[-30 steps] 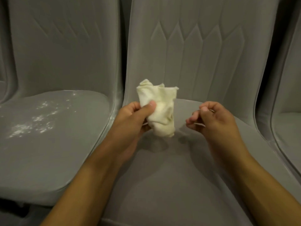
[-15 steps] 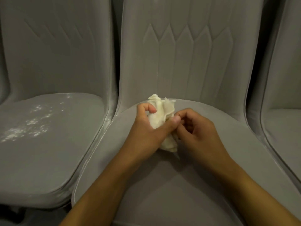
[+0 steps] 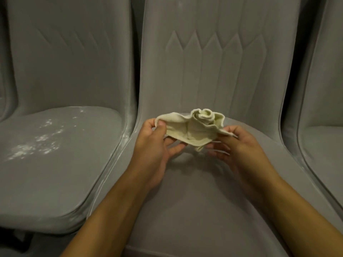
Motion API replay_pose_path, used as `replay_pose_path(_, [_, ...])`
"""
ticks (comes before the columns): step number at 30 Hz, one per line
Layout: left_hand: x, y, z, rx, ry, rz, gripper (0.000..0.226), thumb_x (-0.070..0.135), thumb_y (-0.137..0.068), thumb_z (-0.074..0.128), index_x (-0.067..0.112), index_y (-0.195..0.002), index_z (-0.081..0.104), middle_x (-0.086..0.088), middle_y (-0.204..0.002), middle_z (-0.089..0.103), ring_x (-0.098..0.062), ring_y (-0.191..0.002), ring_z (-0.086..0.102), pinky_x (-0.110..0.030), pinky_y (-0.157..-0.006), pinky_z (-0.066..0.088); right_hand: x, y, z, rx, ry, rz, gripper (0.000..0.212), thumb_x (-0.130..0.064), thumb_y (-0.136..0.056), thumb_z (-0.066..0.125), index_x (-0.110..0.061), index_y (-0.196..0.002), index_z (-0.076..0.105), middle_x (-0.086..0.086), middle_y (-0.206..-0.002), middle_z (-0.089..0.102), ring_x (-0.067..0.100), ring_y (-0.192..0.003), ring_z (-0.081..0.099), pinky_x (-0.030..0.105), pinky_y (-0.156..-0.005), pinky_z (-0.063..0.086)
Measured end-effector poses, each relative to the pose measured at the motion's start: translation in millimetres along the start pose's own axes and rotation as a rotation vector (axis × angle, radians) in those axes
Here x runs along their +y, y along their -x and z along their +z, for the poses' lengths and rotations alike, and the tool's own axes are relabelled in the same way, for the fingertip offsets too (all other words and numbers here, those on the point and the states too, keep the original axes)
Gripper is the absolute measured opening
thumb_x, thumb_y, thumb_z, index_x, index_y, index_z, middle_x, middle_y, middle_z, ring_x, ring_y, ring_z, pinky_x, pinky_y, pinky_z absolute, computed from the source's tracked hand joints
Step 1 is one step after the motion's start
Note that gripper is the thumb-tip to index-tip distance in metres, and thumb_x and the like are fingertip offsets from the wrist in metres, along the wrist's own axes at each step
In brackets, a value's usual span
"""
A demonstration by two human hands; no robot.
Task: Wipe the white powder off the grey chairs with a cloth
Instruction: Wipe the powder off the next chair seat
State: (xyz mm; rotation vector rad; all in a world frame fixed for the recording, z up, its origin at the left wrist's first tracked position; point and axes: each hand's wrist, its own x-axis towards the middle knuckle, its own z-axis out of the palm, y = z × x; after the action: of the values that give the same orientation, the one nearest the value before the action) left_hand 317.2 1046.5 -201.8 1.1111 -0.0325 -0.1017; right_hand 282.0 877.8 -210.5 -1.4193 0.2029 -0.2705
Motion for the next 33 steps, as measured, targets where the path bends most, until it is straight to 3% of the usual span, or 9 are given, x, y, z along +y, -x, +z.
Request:
replay_pose_path(4, [0.3,3.1,1.6,-0.035,-0.103,0.054,0.021,0.013,-0.103,0.055,0.010,-0.122,0.050,-0.011,-0.112,0.071,-0.023,-0.097,0.075,-0.044,-0.081,0.063,-3.5,10.3,2.2,-0.142,0.130,-0.045,0.022,-0.031,-0.094,0.062,-0.010,-0.100,0.061,0.005,-0.088,0.075,0.021,-0.082,0.072,0.040,-0.078,0.059])
replay_pose_path(8, [-9.0,3.0,-8.4,-0.200,-0.397,0.160,0.065,0.024,-0.079,0.078,0.028,-0.137,0.048,0.000,-0.122,0.068,-0.014,-0.110,0.070,-0.039,-0.091,0.060,-1.1,15.8,3.1,-0.139,0.319,-0.206,0.014,-0.030,-0.093,0.068,-0.018,-0.100,0.064,0.003,-0.092,0.072,0.028,-0.087,0.070,0.044,-0.073,0.059])
replay_pose_path(11, [-10.7,8.7,-4.1,-0.247,-0.547,0.201,0.084,0.035,-0.075,0.089,0.030,-0.143,0.041,0.012,-0.126,0.064,0.000,-0.111,0.066,-0.022,-0.090,0.056,-4.3,17.2,-0.6,-0.244,0.405,-0.285,0.023,-0.034,-0.086,0.072,-0.022,-0.102,0.062,-0.001,-0.092,0.069,0.021,-0.081,0.067,0.033,-0.065,0.057])
replay_pose_path(14, [-8.2,7.0,2.0,-0.071,-0.479,0.256,0.075,0.046,-0.074,0.078,0.023,-0.136,0.043,0.007,-0.118,0.068,-0.004,-0.102,0.070,-0.029,-0.088,0.060,-8.5,17.1,-2.7,-0.367,0.362,-0.236,0.030,-0.041,-0.089,0.066,-0.021,-0.112,0.065,0.000,-0.094,0.070,0.021,-0.080,0.066,0.032,-0.068,0.055])
replay_pose_path(17, [-4.3,3.3,1.3,0.041,-0.550,0.237,0.079,0.066,-0.068,0.061,0.031,-0.131,0.028,0.010,-0.115,0.060,-0.006,-0.093,0.071,-0.029,-0.082,0.061,-7.5,15.6,-1.0,-0.318,0.323,-0.249,0.029,-0.032,-0.104,0.047,-0.018,-0.107,0.071,0.007,-0.084,0.070,0.018,-0.071,0.062,0.027,-0.063,0.051])
replay_pose_path(20, [-4.0,7.4,-1.4,-0.066,-0.580,0.254,0.069,0.065,-0.072,0.059,0.029,-0.123,0.030,0.011,-0.098,0.062,0.002,-0.080,0.071,-0.019,-0.068,0.059,-2.9,15.0,3.0,-0.209,0.350,-0.306,0.013,-0.023,-0.098,0.060,-0.015,-0.096,0.070,0.006,-0.070,0.067,0.018,-0.062,0.062,0.021,-0.056,0.050])
replay_pose_path(24, [-11.0,7.2,-7.8,-0.306,-0.672,0.271,0.055,0.052,-0.071,0.081,0.023,-0.113,0.059,0.008,-0.099,0.076,-0.009,-0.090,0.074,-0.032,-0.078,0.062,2.8,12.5,2.2,-0.139,0.363,-0.308,0.025,-0.033,-0.084,0.075,-0.012,-0.090,0.063,-0.005,-0.055,0.053,0.006,-0.049,0.046,0.017,-0.046,0.041])
replay_pose_path(30, [-6.9,6.3,-12.5,-0.343,-0.606,0.269,0.033,0.029,-0.082,0.072,0.010,-0.110,0.074,0.000,-0.098,0.079,-0.015,-0.092,0.076,-0.033,-0.083,0.062,-0.6,15.6,-1.0,-0.164,0.316,-0.267,0.039,-0.051,-0.082,0.067,-0.013,-0.092,0.066,0.012,-0.070,0.059,0.014,-0.057,0.049,0.022,-0.051,0.044])
replay_pose_path(33, [-5.7,7.3,-13.6,-0.352,-0.618,0.263,0.027,0.029,-0.093,0.064,0.011,-0.109,0.076,-0.001,-0.097,0.079,-0.018,-0.093,0.075,-0.037,-0.086,0.062,-1.4,15.1,-0.5,-0.179,0.365,-0.324,0.030,-0.043,-0.086,0.069,-0.015,-0.097,0.066,0.013,-0.077,0.064,0.025,-0.062,0.058,0.028,-0.054,0.053])
